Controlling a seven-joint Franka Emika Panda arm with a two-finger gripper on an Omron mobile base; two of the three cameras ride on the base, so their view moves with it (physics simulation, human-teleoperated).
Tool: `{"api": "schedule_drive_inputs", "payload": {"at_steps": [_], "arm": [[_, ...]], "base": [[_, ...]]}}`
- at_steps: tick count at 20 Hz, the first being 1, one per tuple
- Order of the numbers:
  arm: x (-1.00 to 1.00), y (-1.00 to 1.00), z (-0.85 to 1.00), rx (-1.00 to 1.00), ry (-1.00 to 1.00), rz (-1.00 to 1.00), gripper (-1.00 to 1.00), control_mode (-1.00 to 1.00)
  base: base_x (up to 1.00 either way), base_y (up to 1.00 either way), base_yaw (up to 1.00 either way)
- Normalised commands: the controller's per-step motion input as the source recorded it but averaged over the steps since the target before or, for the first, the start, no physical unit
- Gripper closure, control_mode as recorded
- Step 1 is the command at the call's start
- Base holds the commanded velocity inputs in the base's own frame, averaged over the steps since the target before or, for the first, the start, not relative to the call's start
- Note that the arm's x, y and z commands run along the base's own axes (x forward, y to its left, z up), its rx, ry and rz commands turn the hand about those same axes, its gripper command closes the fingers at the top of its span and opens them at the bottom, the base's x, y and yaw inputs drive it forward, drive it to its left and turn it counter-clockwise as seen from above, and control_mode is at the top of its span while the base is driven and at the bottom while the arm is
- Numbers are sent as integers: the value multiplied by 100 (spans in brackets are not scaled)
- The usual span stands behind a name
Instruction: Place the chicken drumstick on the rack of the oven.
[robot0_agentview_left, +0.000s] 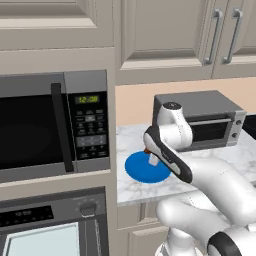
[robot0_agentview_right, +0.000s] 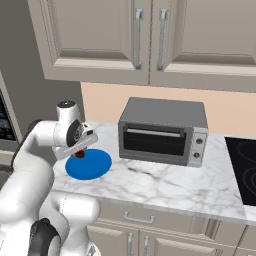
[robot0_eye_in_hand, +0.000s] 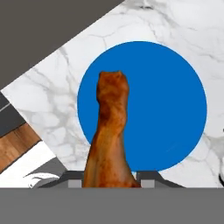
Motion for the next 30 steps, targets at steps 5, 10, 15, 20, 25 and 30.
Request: {"api": "schedule_drive_inputs", "payload": {"at_steps": [5,10,15,20,25,30], "arm": [[-100,36,64,0,-11,-1,100,-100],[-100,76,35,0,-12,-9,100,-100],[-99,96,14,1,-14,-21,100,-100],[-84,100,-6,0,-9,-32,100,-100],[-9,100,-58,0,-1,-35,100,-100],[0,100,-68,0,-2,-33,100,-100]], "base": [[0,0,0],[0,0,0],[0,0,0],[0,0,0],[0,0,0],[0,0,0]]}}
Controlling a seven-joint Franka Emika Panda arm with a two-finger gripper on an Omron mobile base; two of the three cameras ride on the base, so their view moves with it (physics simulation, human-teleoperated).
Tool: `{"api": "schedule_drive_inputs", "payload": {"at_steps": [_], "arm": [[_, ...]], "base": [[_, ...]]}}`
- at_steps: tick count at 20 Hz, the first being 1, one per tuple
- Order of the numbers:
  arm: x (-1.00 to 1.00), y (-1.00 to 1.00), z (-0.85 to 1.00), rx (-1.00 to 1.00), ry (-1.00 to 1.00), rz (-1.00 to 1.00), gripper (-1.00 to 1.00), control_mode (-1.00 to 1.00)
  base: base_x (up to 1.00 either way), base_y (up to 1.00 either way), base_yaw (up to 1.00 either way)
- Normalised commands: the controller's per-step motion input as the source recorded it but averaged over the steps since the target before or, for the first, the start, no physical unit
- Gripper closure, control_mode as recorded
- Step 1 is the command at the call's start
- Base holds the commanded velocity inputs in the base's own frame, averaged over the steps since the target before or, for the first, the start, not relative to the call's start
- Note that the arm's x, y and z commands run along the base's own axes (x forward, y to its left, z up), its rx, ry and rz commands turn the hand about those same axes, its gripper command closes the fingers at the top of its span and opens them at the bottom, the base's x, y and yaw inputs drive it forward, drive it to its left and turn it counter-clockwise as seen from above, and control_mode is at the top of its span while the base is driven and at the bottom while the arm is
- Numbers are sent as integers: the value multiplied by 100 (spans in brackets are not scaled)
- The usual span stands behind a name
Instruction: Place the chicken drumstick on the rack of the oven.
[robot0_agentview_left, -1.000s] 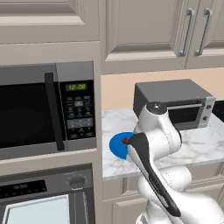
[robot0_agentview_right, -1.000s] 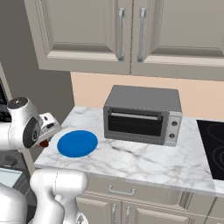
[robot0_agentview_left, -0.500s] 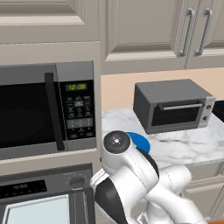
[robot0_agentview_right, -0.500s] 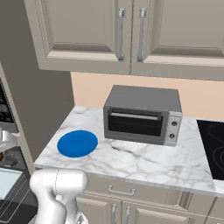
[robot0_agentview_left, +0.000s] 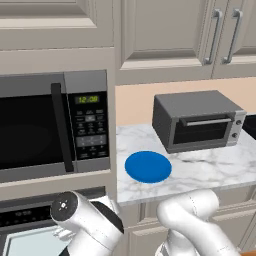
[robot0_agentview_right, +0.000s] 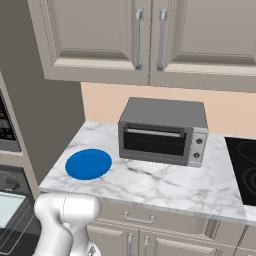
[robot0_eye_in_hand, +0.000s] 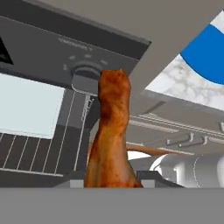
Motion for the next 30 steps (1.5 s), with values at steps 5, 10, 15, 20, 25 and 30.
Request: {"api": "schedule_drive_inputs", "payload": {"at_steps": [5,10,15,20,25,30], "arm": [[17,100,-78,0,0,-20,100,-100],[54,100,-98,-3,0,-6,100,-100],[38,76,-97,-7,0,0,100,-100],[44,15,-70,-1,0,10,100,-100],[17,37,-79,-8,0,9,100,-100],[8,5,-42,-2,0,3,100,-100]], "base": [[0,0,0],[0,0,0],[0,0,0],[0,0,0],[0,0,0],[0,0,0]]}}
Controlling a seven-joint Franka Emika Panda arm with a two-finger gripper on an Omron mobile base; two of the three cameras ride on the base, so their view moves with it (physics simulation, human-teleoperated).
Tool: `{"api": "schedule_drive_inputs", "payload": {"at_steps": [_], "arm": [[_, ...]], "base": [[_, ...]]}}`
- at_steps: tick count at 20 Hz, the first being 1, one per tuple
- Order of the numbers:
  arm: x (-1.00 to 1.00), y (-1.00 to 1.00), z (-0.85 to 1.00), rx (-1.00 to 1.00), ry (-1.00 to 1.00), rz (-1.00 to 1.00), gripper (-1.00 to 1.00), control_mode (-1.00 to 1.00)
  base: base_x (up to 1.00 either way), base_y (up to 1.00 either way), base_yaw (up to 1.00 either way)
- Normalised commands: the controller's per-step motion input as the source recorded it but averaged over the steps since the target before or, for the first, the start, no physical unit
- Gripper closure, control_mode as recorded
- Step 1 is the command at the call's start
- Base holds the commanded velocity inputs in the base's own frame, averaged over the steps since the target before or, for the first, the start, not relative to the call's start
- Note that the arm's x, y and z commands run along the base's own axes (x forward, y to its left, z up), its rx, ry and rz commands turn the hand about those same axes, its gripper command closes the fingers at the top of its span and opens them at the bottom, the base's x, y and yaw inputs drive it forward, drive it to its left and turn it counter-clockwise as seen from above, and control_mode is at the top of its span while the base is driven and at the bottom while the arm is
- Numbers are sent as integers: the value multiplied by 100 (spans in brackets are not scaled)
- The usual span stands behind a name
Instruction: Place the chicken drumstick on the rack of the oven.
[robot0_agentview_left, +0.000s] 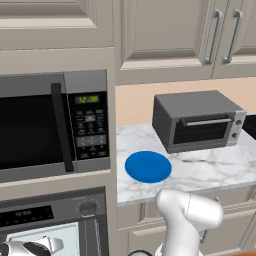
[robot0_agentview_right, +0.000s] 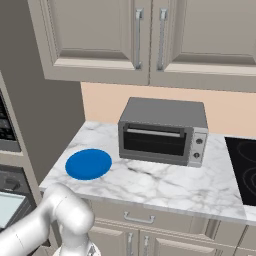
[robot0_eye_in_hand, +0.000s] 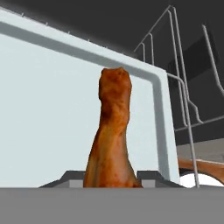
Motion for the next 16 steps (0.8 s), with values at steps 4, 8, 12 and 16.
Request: {"api": "schedule_drive_inputs", "payload": {"at_steps": [4,8,12,16], "arm": [[14,0,-25,0,0,0,100,-100],[12,0,-30,0,0,0,100,-100],[15,0,-20,0,0,0,100,-100],[1,0,-20,0,0,0,100,-100]], "base": [[0,0,0],[0,0,0],[0,0,0],[0,0,0]]}}
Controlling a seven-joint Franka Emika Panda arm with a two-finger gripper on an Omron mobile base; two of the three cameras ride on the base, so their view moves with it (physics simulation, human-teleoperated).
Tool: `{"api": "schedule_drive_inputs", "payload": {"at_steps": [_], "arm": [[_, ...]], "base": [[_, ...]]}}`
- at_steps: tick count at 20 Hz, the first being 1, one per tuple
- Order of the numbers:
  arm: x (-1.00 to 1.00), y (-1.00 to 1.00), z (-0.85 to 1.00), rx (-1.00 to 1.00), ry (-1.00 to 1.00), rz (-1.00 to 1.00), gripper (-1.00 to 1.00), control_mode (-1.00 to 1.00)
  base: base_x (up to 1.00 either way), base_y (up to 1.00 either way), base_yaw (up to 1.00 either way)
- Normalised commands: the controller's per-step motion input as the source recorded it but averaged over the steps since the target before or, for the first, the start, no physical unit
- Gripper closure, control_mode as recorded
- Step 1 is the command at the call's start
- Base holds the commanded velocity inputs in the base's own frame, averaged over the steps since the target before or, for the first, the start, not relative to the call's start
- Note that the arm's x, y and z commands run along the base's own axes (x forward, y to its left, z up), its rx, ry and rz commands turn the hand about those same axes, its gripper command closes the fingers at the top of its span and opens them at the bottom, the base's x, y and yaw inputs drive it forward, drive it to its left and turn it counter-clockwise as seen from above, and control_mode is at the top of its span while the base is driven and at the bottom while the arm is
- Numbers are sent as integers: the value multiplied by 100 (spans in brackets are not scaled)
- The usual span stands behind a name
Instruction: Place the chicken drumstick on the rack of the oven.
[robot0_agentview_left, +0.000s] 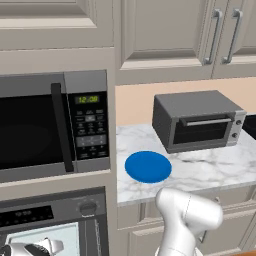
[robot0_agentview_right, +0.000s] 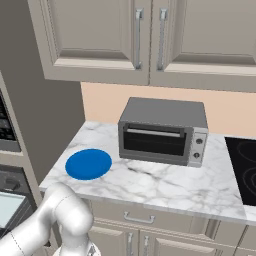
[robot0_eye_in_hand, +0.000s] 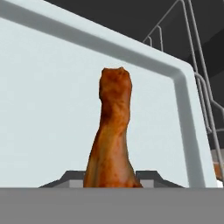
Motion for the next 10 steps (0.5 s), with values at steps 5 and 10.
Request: {"api": "schedule_drive_inputs", "payload": {"at_steps": [5,10], "arm": [[0,0,-20,0,0,0,100,-100],[0,0,-9,0,0,0,-100,-100]], "base": [[0,0,0],[0,0,0]]}}
